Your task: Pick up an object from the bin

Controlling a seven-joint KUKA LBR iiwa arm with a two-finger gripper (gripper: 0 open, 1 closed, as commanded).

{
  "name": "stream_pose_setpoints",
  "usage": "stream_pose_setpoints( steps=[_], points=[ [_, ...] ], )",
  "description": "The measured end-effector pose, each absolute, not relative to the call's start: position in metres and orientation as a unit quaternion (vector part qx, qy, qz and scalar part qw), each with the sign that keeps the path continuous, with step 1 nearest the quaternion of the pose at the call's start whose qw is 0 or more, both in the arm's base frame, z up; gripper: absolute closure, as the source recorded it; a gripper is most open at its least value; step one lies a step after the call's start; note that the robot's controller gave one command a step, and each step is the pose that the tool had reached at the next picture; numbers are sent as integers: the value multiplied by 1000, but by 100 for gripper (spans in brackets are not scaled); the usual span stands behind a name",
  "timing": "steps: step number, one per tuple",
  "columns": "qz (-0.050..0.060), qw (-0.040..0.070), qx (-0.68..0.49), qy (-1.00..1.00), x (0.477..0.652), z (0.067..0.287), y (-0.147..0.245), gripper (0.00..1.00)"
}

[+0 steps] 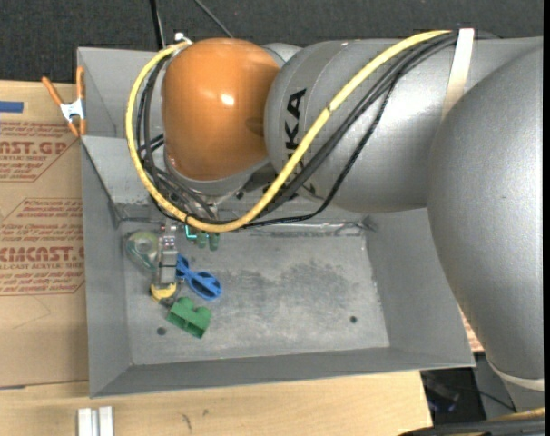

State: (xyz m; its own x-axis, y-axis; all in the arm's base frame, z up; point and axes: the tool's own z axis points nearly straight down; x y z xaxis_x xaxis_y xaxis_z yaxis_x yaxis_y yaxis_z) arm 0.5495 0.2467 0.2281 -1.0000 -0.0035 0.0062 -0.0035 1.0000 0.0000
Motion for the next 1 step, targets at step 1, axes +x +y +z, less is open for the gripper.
stream_pose_setpoints(
  steps=[1],
  points=[
    [0,2,16,-1000,576,78,199,0]
  ],
)
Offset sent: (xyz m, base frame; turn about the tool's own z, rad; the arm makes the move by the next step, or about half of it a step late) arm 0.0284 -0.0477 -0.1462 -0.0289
